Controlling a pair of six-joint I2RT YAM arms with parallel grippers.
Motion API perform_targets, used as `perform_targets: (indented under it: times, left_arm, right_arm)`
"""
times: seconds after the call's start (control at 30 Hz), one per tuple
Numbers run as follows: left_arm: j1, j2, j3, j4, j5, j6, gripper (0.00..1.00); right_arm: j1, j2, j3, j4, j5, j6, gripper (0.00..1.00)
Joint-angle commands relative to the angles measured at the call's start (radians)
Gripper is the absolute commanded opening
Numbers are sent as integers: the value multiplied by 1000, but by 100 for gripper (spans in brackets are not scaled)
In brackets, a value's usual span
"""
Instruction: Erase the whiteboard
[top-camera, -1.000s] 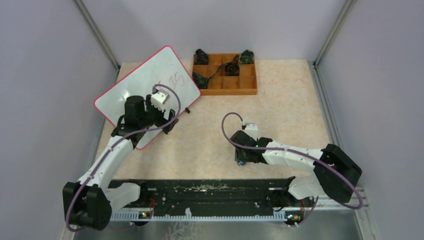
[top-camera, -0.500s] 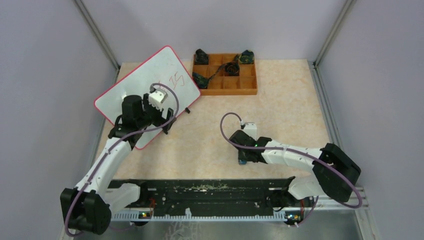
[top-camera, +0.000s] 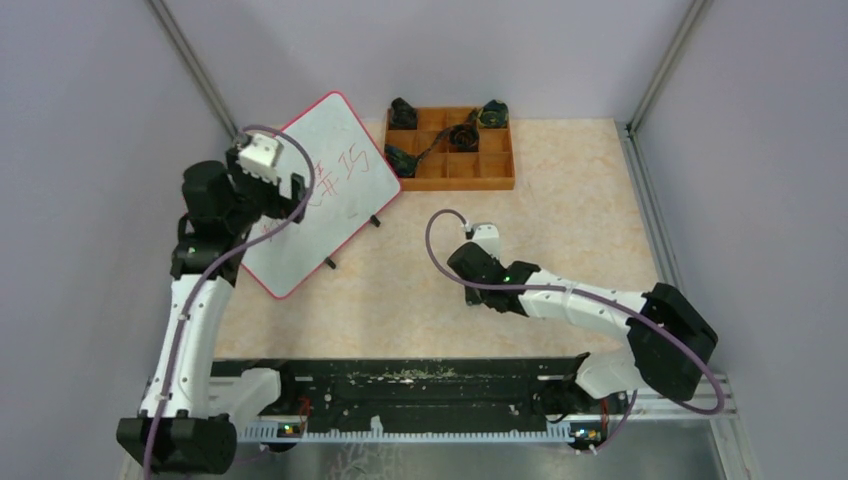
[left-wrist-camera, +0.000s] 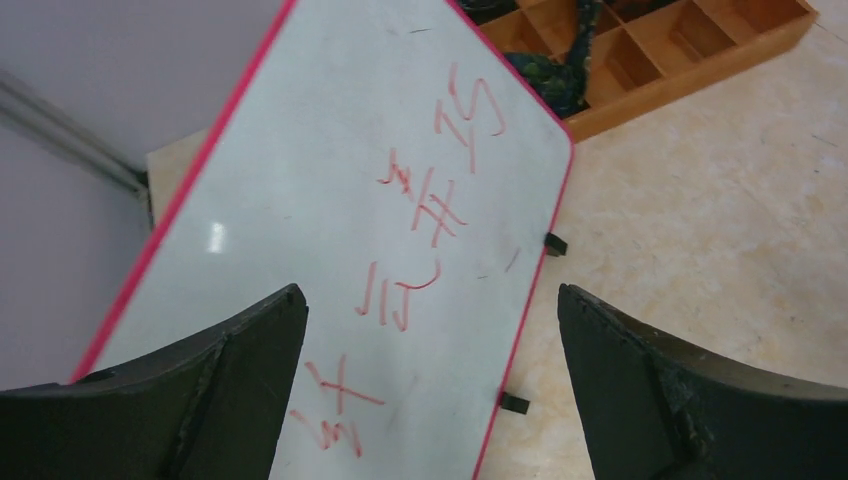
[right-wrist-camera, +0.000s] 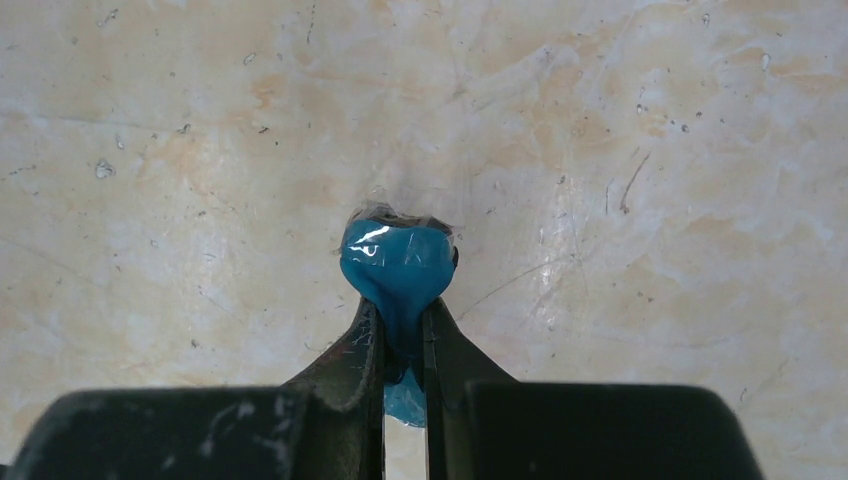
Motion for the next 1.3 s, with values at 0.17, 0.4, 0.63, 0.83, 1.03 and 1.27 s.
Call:
perform_targets:
  times: [0.17,0.4,0.63,0.83,1.03,1.27]
  left_arm:
    - [448,64,234,-205,403,38,98]
    - [687,124,240,-249,606,76,96]
    - [973,254,330,-390,930,158,93]
    - [1090,280,391,-470,1032,212,95]
    - [1133,332,384,-507,1106,290,95]
    - [1165,479,401,-675,1150,533,95]
  right_arm:
    - [-33,13,-3,127,-64,-74,0]
    - [-98,-31,-44,173,-121,-113,0]
    - [-147,-54,-56,195,-161,-151,0]
    - [-154,-41,-55,205,-186,-160,0]
    - [-155,-36,-60,222,-219,-173,0]
    - [-155,-105,-68,241,-261,-250,0]
